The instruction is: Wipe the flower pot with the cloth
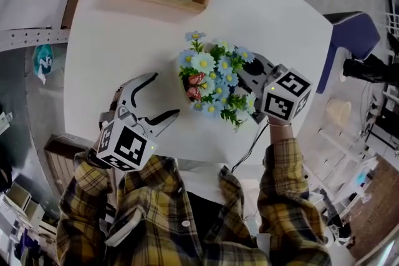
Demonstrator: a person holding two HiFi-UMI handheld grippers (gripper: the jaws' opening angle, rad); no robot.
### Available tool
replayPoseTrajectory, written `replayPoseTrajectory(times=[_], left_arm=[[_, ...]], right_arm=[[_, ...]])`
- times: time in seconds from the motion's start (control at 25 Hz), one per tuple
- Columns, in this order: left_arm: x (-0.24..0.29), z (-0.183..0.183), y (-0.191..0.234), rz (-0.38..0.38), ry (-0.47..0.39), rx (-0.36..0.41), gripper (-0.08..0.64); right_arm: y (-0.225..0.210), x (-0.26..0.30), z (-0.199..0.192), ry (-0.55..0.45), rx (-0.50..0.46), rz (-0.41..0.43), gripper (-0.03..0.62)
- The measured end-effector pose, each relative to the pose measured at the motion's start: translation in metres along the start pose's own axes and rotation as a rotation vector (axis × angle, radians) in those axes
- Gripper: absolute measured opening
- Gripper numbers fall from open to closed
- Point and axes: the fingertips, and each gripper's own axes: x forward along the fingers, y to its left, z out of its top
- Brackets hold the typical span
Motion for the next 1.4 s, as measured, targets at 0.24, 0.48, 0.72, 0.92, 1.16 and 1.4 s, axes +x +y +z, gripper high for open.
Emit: replayPoseTrajectory(times=[0.24,0.48,0.72,0.92,1.16,1.4], left_arm=[[-0.009,0.004,-0.042,0.074,-0.073,-0.181,0.428],[-0.015,0.015,-0.057,0.134,-0.113,-0.234,0.467],[-0.022,0.003,-0.055,0.188,-0.103,-0.194,0.482],[-0.027,0.003,-0.042,0.214,-0.085,-0.17,0.479],[-0.029,-0.001,-0.029,0.187,-0.057,-0.11,0.397],[-0.027,-0.002,-0.027,0.171,-0.058,-0.068,0.396]], right_arm=[[0.024,-0.037,-0.024,-0.173,0.163,-0.176,0.021],[0.061,-0.055,-0.062,-0.313,0.353,-0.221,0.021],[0.094,-0.041,-0.08,-0.326,0.41,-0.202,0.021],[0.103,-0.036,-0.085,-0.315,0.381,-0.151,0.021],[0.105,-0.03,-0.087,-0.301,0.402,-0.121,0.021],[0.099,-0.036,-0.086,-0.273,0.376,-0.15,0.021]])
